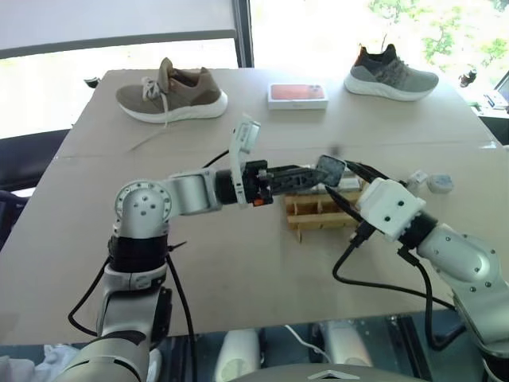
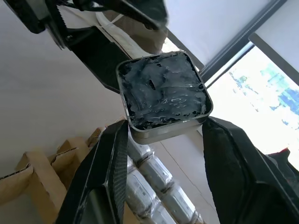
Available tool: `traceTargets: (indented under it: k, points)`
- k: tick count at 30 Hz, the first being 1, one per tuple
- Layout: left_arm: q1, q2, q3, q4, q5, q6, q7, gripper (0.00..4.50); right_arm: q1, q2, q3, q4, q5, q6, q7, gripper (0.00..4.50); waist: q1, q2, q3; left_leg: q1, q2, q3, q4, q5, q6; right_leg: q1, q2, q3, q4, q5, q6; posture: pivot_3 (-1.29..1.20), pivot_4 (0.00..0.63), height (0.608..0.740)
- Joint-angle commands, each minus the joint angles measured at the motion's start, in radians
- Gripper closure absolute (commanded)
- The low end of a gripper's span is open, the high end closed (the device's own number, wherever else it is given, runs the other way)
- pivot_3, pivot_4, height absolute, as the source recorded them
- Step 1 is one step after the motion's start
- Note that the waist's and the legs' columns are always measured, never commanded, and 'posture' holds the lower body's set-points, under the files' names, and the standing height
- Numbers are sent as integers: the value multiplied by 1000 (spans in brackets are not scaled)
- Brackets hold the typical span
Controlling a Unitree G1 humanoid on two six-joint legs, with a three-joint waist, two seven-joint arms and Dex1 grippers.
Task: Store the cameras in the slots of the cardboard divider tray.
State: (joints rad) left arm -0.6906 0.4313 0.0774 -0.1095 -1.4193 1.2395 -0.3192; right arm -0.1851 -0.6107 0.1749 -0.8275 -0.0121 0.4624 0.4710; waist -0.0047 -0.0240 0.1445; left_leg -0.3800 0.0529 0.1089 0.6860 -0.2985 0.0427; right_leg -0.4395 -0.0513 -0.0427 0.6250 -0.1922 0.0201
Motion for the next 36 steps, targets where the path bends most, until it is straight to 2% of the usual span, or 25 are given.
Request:
traceTargets:
  k: [1, 5, 6, 7, 8, 9, 10, 11, 12, 14, 19, 24, 27, 30, 33, 36]
  points:
    - [-16, -15, 25, -4, -48, 5, 31, 0, -19, 9, 5, -21, -2, -39, 18, 2770, 2, 0, 0, 0, 0, 0, 0, 0, 0, 0, 0, 0, 0, 0, 0, 0, 150, 740]
    - [-11, -23, 28, 4, -82, 8, 65, 1065, -30, 22, 22, -6, -12, -62, 31, 2770, 3, 0, 0, 0, 0, -1, 0, 0, 0, 0, 0, -1, 1, 0, 0, 0, 150, 740]
    - [-14, -23, 30, 10, -92, 10, 70, 1480, -32, 27, 23, -4, -4, -62, 37, 2770, 3, 0, 0, 1, 0, -1, 1, 0, 0, 0, 0, -1, 1, 0, 0, 0, 150, 740]
    - [-16, -22, 30, 12, -96, 12, 71, 1614, -34, 29, 23, -3, 0, -64, 42, 2770, 3, 0, 0, 1, 0, -1, 1, 0, 0, 0, 0, -1, 1, 0, 0, 0, 150, 740]
    - [-18, -21, 30, 14, -101, 13, 74, 2037, -36, 35, 20, -1, 15, -60, 51, 2270, 3, 0, 0, 1, 0, -1, 1, 0, 0, 0, 0, -1, 2, 0, 0, 0, 150, 740]
    - [-20, -22, 30, 16, -106, 12, 77, 2130, -37, 40, 15, 1, 25, -60, 57, 1970, 3, 0, 0, 1, 0, -1, 1, 1, -1, 1, 0, -1, 2, 0, 0, 0, 150, 740]
    - [-21, -21, 29, 20, -111, 11, 81, 2617, -38, 43, 10, 4, 30, -64, 61, 1491, 3, 0, 0, 1, 0, -1, 1, 1, -1, 1, 0, -1, 2, 0, 0, 0, 150, 740]
    - [-23, -18, 28, 22, -110, 12, 80, 2756, -38, 46, 6, 7, 34, -66, 64, 1281, 3, 0, 0, 1, 0, -1, 1, 1, -1, 1, 0, -1, 2, 0, 0, 0, 150, 740]
    - [-27, -15, 27, 25, -105, 12, 74, 3208, -38, 49, 1, 10, 36, -68, 64, 799, 3, 0, 0, 1, 0, -1, 1, 1, -1, 1, 0, -1, 2, 0, 0, 0, 150, 740]
    - [-39, -12, 27, 41, -95, 12, 66, 3711, -35, 50, -11, 17, 25, -78, 56, 30, 3, 0, 0, 1, 0, -1, 1, 1, -1, 1, 0, -1, 2, 0, 0, 0, 150, 740]
    - [-97, 13, 7, 86, 14, -7, -29, 3705, 18, 70, -122, 74, 100, -94, 68, 0, 11, 0, 0, 0, 0, -1, 1, 1, -1, 1, 0, -2, 1, 0, 0, 0, 150, 740]
    - [-157, 38, -67, 132, 198, -58, -207, 3705, 90, -2, -322, 207, 297, -136, 233, 0, 19, 0, 0, 0, -1, 2, 1, 1, -1, 1, 0, -3, 0, 0, 0, 0, 150, 740]
    - [-183, 78, -246, 119, 452, -252, -435, 3705, 93, -69, -440, 267, 431, -127, 351, 0, 18, 0, 0, 0, -2, 3, 1, 1, -1, 1, 0, -2, 0, 0, 0, 0, 150, 740]
    - [-208, 77, -381, 176, 651, -432, -596, 3705, 120, -136, -490, 295, 511, -125, 459, 0, 19, 0, 0, 0, -2, 3, 0, 1, -1, 1, 0, -2, 0, 0, 0, 0, 150, 740]
    - [-233, 49, -464, 264, 795, -571, -725, 3705, 144, -197, -512, 310, 557, -124, 540, 0, 20, 0, 0, 0, -2, 3, 0, 0, -1, 1, 0, -3, 0, 0, 0, 0, 150, 740]
    - [-250, 32, -513, 340, 908, -678, -821, 3705, 132, -223, -518, 316, 580, -122, 550, 0, 17, 0, 0, 0, -2, 3, 0, 0, 0, 1, 0, -1, 0, 0, 0, 0, 150, 740]
